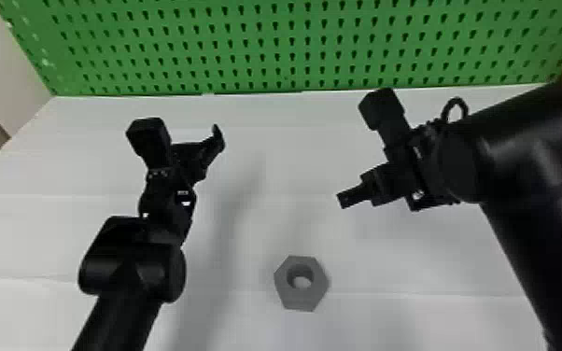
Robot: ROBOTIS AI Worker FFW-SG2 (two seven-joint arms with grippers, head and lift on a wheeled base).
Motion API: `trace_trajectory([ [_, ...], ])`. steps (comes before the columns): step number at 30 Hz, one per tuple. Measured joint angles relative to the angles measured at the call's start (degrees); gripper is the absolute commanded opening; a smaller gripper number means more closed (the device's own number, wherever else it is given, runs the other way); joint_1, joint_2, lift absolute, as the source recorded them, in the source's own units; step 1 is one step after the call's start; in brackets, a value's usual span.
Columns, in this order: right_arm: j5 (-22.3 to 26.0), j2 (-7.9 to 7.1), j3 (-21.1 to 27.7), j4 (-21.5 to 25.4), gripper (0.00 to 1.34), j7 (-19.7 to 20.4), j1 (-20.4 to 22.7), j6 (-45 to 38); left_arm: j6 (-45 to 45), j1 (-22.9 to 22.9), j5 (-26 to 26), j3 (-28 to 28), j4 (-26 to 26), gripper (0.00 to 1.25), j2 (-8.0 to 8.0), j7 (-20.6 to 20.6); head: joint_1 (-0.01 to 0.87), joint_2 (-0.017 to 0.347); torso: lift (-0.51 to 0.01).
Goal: Pick up the hex nut
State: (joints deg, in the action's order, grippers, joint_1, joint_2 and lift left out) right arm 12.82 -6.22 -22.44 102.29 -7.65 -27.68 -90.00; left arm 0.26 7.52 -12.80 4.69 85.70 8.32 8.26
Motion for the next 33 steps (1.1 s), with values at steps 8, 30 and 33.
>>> trace_trajectory([
  [8,3.05,0.19,-2.54,-3.24,1.23,0.00,-1.69,0.00,0.00,0.29,0.22,0.07,0.00,1.16,-0.01,0.00,0.785,0.152,-0.079],
  [30,9.04,-0.05,-8.16,-10.38,1.23,0.01,-5.12,0.00,0.00,1.13,0.84,-0.60,-0.10,1.16,0.03,0.00,0.785,0.152,-0.079],
  [33,9.23,0.13,-8.98,-11.28,1.23,0.00,-5.47,0.00,0.00,1.17,0.85,-0.61,-0.10,1.16,0.02,0.00,0.785,0.152,-0.079],
])
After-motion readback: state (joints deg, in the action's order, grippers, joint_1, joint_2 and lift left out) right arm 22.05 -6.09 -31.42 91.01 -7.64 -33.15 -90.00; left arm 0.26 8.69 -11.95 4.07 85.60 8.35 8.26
